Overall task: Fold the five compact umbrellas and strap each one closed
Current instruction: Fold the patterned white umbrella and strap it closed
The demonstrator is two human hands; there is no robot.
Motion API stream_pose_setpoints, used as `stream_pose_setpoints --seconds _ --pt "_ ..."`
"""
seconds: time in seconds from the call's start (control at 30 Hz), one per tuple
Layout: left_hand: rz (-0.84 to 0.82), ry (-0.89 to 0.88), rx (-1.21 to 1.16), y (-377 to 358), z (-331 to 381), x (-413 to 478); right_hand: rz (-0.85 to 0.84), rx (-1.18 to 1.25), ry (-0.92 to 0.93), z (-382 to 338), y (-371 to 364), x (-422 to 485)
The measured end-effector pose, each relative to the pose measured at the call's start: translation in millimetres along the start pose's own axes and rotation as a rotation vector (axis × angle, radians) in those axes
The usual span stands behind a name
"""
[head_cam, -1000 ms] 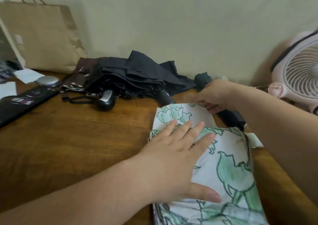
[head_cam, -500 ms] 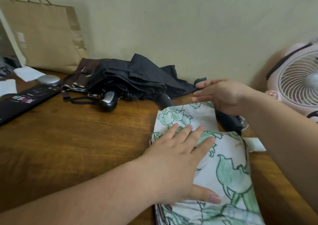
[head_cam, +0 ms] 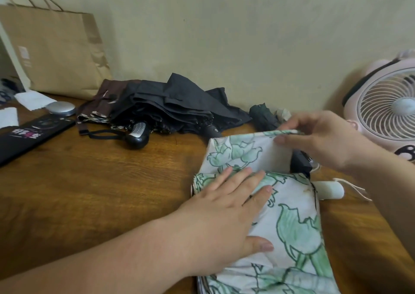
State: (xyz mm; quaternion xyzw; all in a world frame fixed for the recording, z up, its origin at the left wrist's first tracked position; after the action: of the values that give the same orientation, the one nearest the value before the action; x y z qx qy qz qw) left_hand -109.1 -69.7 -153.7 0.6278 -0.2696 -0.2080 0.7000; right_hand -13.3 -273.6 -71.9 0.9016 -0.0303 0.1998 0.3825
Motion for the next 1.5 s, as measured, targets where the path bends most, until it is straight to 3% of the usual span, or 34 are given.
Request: stream_pose_setpoints --seconds 0.13,0.37,0.43,0.5,0.57,0.63,0.87,1.0,1.1,1.3,1.4,1.5 --pt "-0.015 -0.003 -0.074 -3.5 0.8 -4.3 -0.063 0.223 0.181 14.5 5.6 -62.9" --pt "-0.226 0.152 -0.297 51.5 -10.4 -26.2 0.074 0.099 0.558 51.0 -12.8 -101.2" --pt "-0.038 0.428 -0.428 69.7 -14.6 -33.0 0.085 0.105 0.582 55.9 -16.3 -99.1" --pt "0.288 0.74 -0.658 76.4 -20.6 -36.8 0.098 0.138 0.562 58.3 -16.3 -98.6" --pt "0.507 0.886 -0.922 70.6 -21.9 -39.0 0.109 0.147 0.543 59.0 -15.8 -99.5" --pt "0.538 0.932 -1.067 60.4 -15.8 -40.2 0.116 0.147 0.541 57.7 -15.7 -100.0" --pt "0.573 0.996 -1.02 31.5 -10.3 -30.8 0.107 0.13 0.556 60.5 -17.2 -102.0" --pt "0.694 0.937 -1.033 25.8 -7.8 -31.5 0.09 0.126 0.542 60.9 -14.9 -103.4" --pt "0.689 0.784 -0.914 24.2 -9.4 -36.4 0.081 0.092 0.53 64.5 -10.3 -103.6" --pt "0.604 0.546 -0.567 12.6 -18.9 -51.9 0.015 0.034 0.556 66.4 -8.7 -104.6" --pt "0.608 0.454 -0.307 13.8 -16.0 -51.0 -0.005 0.017 0.512 68.5 -9.5 -105.7" --pt "0.538 0.251 -0.029 25.0 -14.9 -46.2 -0.021 0.002 0.513 67.5 -9.9 -106.7"
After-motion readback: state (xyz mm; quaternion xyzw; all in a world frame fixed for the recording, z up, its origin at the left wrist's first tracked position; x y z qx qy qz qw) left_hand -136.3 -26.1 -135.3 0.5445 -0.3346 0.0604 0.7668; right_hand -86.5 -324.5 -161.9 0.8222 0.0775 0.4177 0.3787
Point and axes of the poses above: each hand's wrist, its own x-axis towards the middle knuckle, its own y-axis out of the back of the hand, z = x × y, the point moved 1 cm from there along x, towards the middle knuckle, and after that the axes turned 11 degrees about z, right-handed, at the moved point
